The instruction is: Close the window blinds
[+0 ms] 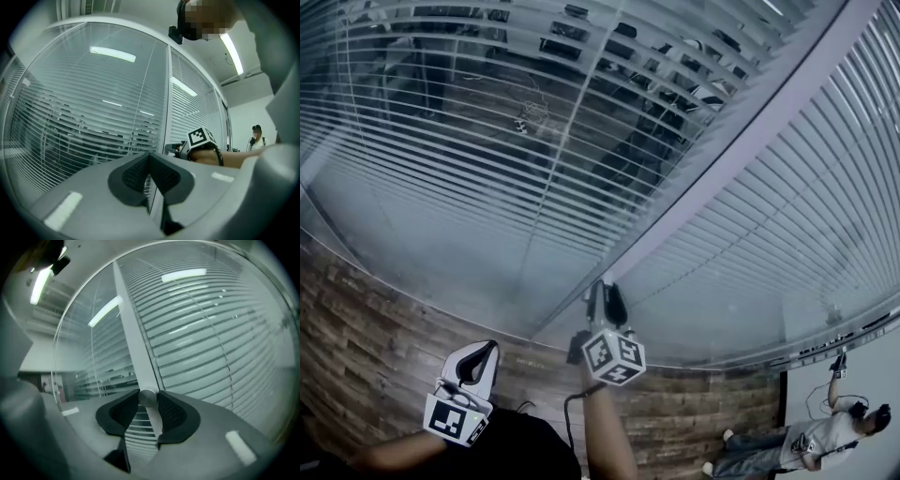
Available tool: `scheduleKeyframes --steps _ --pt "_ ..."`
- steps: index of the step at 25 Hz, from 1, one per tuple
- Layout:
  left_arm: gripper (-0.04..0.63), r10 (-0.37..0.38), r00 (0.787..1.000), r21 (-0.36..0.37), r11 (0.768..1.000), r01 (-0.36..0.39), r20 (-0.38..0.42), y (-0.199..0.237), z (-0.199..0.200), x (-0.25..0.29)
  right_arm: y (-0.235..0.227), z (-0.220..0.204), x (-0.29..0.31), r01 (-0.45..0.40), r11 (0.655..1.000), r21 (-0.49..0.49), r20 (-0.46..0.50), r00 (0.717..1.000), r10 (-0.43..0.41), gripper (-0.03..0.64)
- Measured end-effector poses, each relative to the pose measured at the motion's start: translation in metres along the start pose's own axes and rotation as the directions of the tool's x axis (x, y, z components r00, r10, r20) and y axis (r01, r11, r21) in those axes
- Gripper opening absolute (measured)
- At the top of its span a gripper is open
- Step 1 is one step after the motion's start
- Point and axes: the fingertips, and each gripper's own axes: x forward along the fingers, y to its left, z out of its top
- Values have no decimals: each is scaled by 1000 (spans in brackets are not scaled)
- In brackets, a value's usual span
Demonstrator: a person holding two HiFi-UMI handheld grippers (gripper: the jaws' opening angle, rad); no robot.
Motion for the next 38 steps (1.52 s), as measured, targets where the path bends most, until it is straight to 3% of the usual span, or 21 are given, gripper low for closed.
scheduleKeyframes --steps 2,4,6,8,11,13,15,16,18,19,21,23,26,28,30,31,32,33,35,36,38 --pt "2 14 1000 -7 1000 -14 -13 0 0 5 -1 3 3 51 946 -321 -29 998 -64 146" --pt "2 25 999 -14 1000 -25 -24 0 2 12 1 7 10 80 774 -628 -29 992 -127 155" --pt "2 28 999 -17 999 -29 -26 0 2 15 5 8 17 87 632 -770 -15 988 -154 147" --pt "2 27 999 -17 999 -27 -26 -2 4 15 8 10 20 93 591 -801 -4 987 -161 132" --pt "2 29 999 -22 999 -29 -26 -4 13 15 8 20 22 100 646 -757 -3 988 -156 130" --pt "2 33 999 -26 999 -34 -27 -3 15 13 5 25 22 85 796 -600 -12 993 -115 127" --pt "2 34 999 -30 999 -34 -27 -2 15 11 -3 28 20 43 964 -263 -2 999 -45 126" --pt "2 34 999 -29 999 -34 -25 -2 15 10 -7 29 19 19 997 -72 11 1000 -18 126" --pt "2 33 999 -29 999 -33 -22 -3 17 9 -12 31 19 -13 984 179 31 999 7 126" --pt "2 32 999 -29 999 -33 -22 -4 18 9 -13 33 19 -14 980 198 31 999 8 127" --pt "2 35 999 -26 999 -36 -22 -4 19 8 -11 34 19 7 998 55 10 1000 -8 130" --pt "2 39 999 -26 999 -40 -23 -2 16 7 -7 31 16 43 974 -224 -9 999 -46 138" --pt "2 46 999 -27 999 -47 -29 1 11 5 5 21 17 66 796 -602 -26 994 -102 167" --pt "2 45 998 -28 999 -46 -32 1 10 5 6 16 22 85 677 -731 -21 989 -146 164" --pt "2 46 998 -28 998 -47 -33 1 10 5 2 16 26 105 612 -784 -7 984 -178 139" --pt "2 48 998 -29 998 -49 -32 1 11 4 1 16 27 107 612 -783 -5 984 -179 132" --pt "2 50 998 -28 998 -51 -30 2 11 4 0 18 28 104 645 -757 -9 986 -168 130" --pt "2 52 998 -27 998 -53 -29 3 11 4 -2 19 28 96 713 -694 -14 989 -146 130" --pt "2 57 998 -32 998 -58 -31 4 10 4 -8 22 28 59 901 -430 -19 997 -75 130" --pt "2 61 998 -34 997 -62 -32 5 9 3 -11 23 28 34 968 -250 -17 999 -39 130" --pt "2 62 998 -37 997 -63 -32 5 7 2 -18 22 28 -14 997 82 -1 1000 14 131"
